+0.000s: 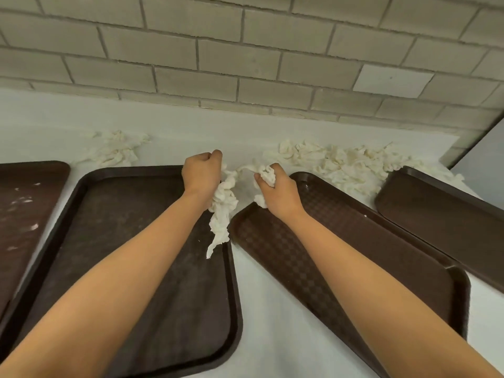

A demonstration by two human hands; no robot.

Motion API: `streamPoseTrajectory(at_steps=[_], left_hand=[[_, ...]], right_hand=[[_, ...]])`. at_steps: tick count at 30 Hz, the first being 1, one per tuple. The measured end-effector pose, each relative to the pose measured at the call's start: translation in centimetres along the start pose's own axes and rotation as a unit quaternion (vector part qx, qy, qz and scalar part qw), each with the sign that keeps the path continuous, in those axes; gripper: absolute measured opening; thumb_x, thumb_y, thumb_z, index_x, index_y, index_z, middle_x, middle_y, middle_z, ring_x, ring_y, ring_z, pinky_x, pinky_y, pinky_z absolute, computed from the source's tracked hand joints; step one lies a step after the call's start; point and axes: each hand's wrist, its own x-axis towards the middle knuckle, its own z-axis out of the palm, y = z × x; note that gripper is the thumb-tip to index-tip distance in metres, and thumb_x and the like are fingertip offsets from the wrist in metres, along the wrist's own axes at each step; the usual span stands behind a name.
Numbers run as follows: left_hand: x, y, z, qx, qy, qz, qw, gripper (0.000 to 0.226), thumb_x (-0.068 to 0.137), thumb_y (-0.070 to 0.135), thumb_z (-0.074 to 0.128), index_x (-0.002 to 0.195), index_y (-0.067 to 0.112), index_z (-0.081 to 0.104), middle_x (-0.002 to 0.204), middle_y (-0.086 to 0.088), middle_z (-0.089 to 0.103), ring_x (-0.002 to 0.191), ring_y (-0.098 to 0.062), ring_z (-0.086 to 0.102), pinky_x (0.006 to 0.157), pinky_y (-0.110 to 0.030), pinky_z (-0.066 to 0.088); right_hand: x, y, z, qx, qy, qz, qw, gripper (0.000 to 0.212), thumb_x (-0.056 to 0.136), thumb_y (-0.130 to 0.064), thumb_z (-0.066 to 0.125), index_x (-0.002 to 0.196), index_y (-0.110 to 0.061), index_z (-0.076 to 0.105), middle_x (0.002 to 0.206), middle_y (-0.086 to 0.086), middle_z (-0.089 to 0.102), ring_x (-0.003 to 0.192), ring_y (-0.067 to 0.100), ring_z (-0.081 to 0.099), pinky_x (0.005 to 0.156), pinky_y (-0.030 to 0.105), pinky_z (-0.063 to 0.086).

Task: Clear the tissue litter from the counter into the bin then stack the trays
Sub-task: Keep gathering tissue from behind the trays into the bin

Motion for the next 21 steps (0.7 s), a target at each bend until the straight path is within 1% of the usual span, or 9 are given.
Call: streamPoseTrajectory(at_steps=[2, 5, 6, 8, 10, 12, 16, 18, 21], left_hand=[[-2.2, -0.1, 0.2, -0.012, 0.006, -0.004, 1.0, 0.047, 0.082, 0.015, 0.051, 0.046, 0.018, 0.021, 0.045, 0.005, 0.019, 0.053, -0.018, 0.021, 0.051, -0.03, 0.02], [-5.2, 0.0, 0.4, -0.037, 0.007, -0.016, 0.999, 0.045, 0.081, 0.014, 0.051, 0.046, 0.018, 0.023, 0.05, 0.001, 0.022, 0.053, -0.018, 0.021, 0.053, -0.032, 0.021], [-6.2, 0.1, 0.4, -0.044, 0.008, -0.021, 0.999, 0.043, 0.08, 0.014, 0.051, 0.047, 0.018, 0.024, 0.052, -0.001, 0.023, 0.054, -0.018, 0.021, 0.054, -0.032, 0.022], [-8.1, 0.3, 0.5, -0.053, 0.005, -0.024, 0.998, 0.042, 0.08, 0.014, 0.051, 0.048, 0.017, 0.025, 0.054, -0.002, 0.024, 0.053, -0.017, 0.021, 0.053, -0.032, 0.022], [-9.9, 0.4, 0.6, -0.057, -0.001, -0.02, 0.998, 0.042, 0.08, 0.012, 0.051, 0.048, 0.017, 0.025, 0.054, -0.002, 0.024, 0.052, -0.016, 0.021, 0.052, -0.031, 0.021], [-11.9, 0.4, 0.6, -0.057, -0.003, -0.02, 0.998, 0.043, 0.081, 0.012, 0.05, 0.047, 0.018, 0.025, 0.054, -0.002, 0.024, 0.052, -0.015, 0.022, 0.052, -0.03, 0.021], [-16.1, 0.4, 0.6, -0.046, 0.001, -0.038, 0.998, 0.042, 0.083, 0.013, 0.05, 0.048, 0.016, 0.028, 0.051, 0.0, 0.027, 0.048, -0.013, 0.028, 0.048, -0.027, 0.024], [-18.3, 0.2, 0.4, -0.042, 0.001, -0.044, 0.998, 0.043, 0.083, 0.014, 0.051, 0.046, 0.016, 0.03, 0.047, 0.003, 0.029, 0.046, -0.013, 0.032, 0.05, -0.027, 0.027], [-21.9, -0.4, -0.1, -0.038, -0.008, -0.053, 0.998, 0.036, 0.081, 0.016, 0.052, 0.049, 0.014, 0.034, 0.054, -0.004, 0.035, 0.049, -0.015, 0.037, 0.052, -0.029, 0.03]], right_hand=[[-1.7, 0.3, -1.2, -0.01, -0.01, -0.004, 1.0, 0.028, 0.096, -0.028, 0.051, 0.11, -0.004, 0.05, 0.084, 0.002, 0.057, 0.065, 0.01, 0.05, 0.057, 0.017, 0.035], [-3.9, 0.7, -2.9, -0.009, -0.016, -0.004, 1.0, 0.027, 0.096, -0.028, 0.051, 0.111, -0.006, 0.05, 0.088, 0.002, 0.058, 0.074, 0.013, 0.053, 0.059, 0.016, 0.036], [-4.7, 0.8, -3.4, -0.005, -0.016, -0.003, 1.0, 0.026, 0.096, -0.028, 0.051, 0.11, -0.006, 0.051, 0.089, 0.001, 0.058, 0.073, 0.012, 0.054, 0.059, 0.015, 0.037], [-6.1, 1.0, -4.5, -0.002, -0.011, -0.005, 1.0, 0.023, 0.096, -0.028, 0.051, 0.107, -0.007, 0.052, 0.086, -0.001, 0.058, 0.067, 0.005, 0.052, 0.053, 0.01, 0.038], [-7.5, 1.2, -5.5, 0.001, -0.006, -0.007, 1.0, 0.02, 0.095, -0.029, 0.051, 0.104, -0.01, 0.052, 0.083, -0.004, 0.057, 0.065, 0.001, 0.05, 0.052, 0.005, 0.038], [-9.1, 1.5, -6.5, 0.001, -0.001, -0.001, 1.0, 0.018, 0.095, -0.03, 0.051, 0.101, -0.013, 0.052, 0.08, -0.006, 0.056, 0.062, 0.001, 0.049, 0.049, 0.006, 0.037], [-12.9, 1.9, -8.5, 0.001, 0.021, 0.003, 1.0, 0.02, 0.095, -0.03, 0.051, 0.098, -0.01, 0.052, 0.077, -0.006, 0.055, 0.063, 0.003, 0.049, 0.049, 0.006, 0.037], [-15.2, 2.0, -9.7, 0.004, 0.028, 0.013, 1.0, 0.019, 0.095, -0.03, 0.051, 0.099, -0.012, 0.051, 0.076, -0.009, 0.054, 0.065, 0.003, 0.05, 0.049, 0.004, 0.038], [-19.4, 2.4, -11.3, 0.001, 0.03, 0.031, 0.999, 0.016, 0.096, -0.03, 0.05, 0.099, -0.014, 0.051, 0.077, -0.011, 0.053, 0.066, 0.002, 0.051, 0.05, 0.001, 0.037]])
